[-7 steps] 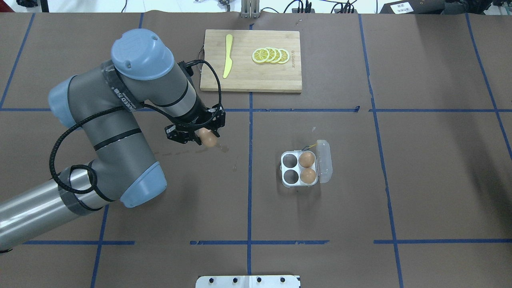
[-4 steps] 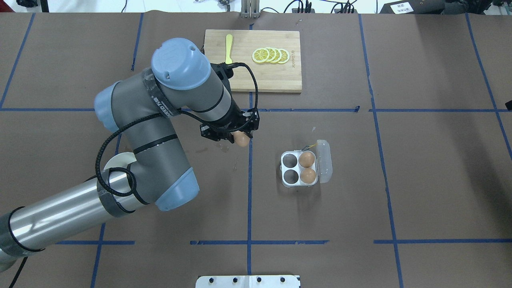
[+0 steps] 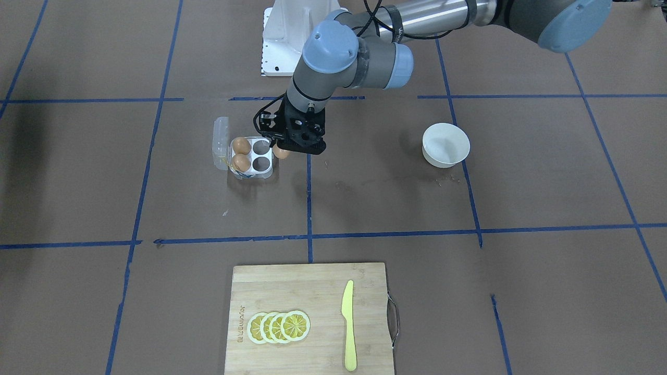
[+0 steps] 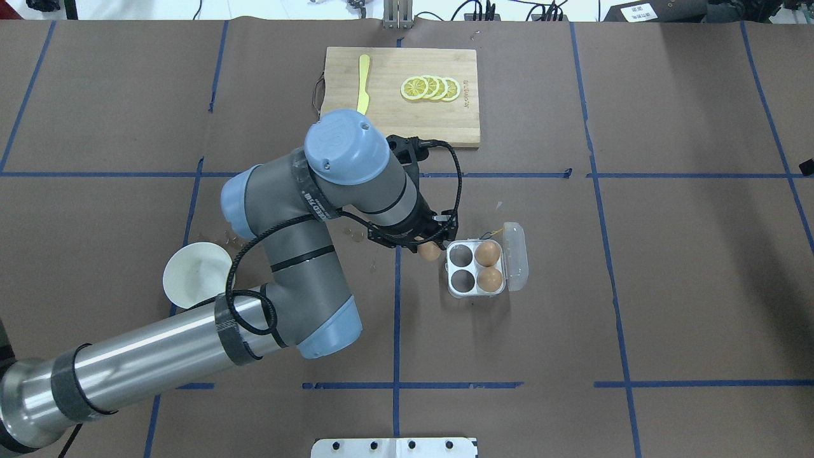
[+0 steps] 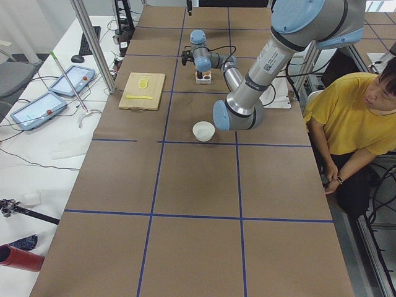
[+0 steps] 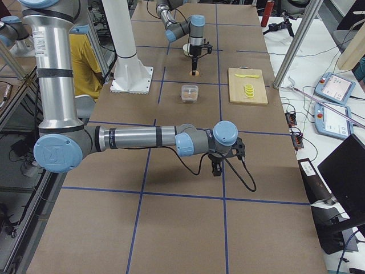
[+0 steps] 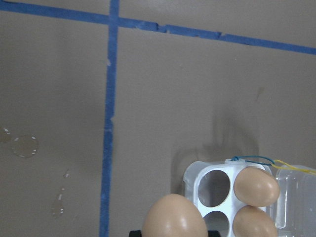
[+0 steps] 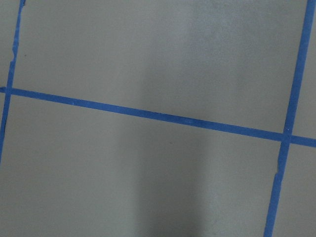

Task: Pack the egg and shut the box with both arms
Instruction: 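Lift the egg out of the bowl and carry it to the carton, then lower the egg into the empty carton slot and open the left gripper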

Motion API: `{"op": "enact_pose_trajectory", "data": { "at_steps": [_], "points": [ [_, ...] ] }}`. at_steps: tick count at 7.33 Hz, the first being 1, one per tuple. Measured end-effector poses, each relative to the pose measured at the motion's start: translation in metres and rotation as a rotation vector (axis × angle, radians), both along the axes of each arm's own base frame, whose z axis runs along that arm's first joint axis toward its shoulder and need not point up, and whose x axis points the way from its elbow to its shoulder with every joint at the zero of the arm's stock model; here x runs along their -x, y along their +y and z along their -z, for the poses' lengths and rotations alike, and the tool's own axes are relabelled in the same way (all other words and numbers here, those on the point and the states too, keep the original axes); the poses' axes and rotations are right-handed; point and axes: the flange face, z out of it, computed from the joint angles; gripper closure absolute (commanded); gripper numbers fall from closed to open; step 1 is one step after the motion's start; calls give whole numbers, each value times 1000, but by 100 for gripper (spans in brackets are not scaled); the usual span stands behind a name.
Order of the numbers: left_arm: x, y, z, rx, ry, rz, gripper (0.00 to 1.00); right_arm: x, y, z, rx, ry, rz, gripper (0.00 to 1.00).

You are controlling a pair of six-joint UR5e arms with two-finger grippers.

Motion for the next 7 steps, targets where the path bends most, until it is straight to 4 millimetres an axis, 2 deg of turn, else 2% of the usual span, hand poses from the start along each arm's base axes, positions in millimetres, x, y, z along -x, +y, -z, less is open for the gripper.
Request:
{"op": "enact_pose_trajectory", "data": {
  "at_steps": [2, 4, 7],
  "points": [
    [-27, 12, 12, -26, -5, -2, 100, 2, 0, 0, 0, 0, 3, 0],
    [-45, 21, 11, -41, -15, 4, 100, 2, 0, 0, 0, 0, 4, 0],
    [-50, 27, 10, -48, -17, 5, 100, 3, 0, 0, 0, 0, 5, 0]
  ]
}}
